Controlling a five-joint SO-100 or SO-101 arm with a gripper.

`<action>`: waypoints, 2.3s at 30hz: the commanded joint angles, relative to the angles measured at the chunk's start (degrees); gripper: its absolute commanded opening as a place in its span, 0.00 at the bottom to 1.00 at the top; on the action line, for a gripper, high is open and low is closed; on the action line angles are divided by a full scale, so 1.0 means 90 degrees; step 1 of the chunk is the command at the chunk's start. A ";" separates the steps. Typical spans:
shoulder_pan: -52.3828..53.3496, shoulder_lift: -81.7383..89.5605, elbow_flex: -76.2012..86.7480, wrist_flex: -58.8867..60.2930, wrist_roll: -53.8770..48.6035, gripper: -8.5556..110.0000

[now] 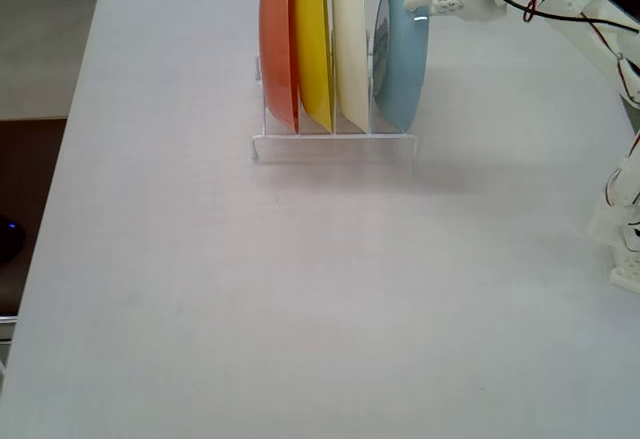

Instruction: Please give me two plates.

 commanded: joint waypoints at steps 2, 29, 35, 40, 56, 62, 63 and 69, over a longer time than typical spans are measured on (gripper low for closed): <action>-0.0107 0.0342 -0.1074 0.0215 0.0205 0.07; -0.0322 0.1924 -0.3057 0.0537 0.1338 0.07; -0.0898 0.2217 -0.3057 0.0234 0.1904 0.07; -0.1709 0.2256 -0.3037 -0.0146 0.2266 0.07; -0.3867 0.2051 -0.1826 -0.2803 0.2871 0.07; -0.4424 0.1455 -0.1797 -0.3877 0.2676 0.07; -0.4531 0.1357 -0.1797 -0.4023 0.2656 0.07; -0.4883 0.0879 -0.1797 -0.4805 0.2676 0.07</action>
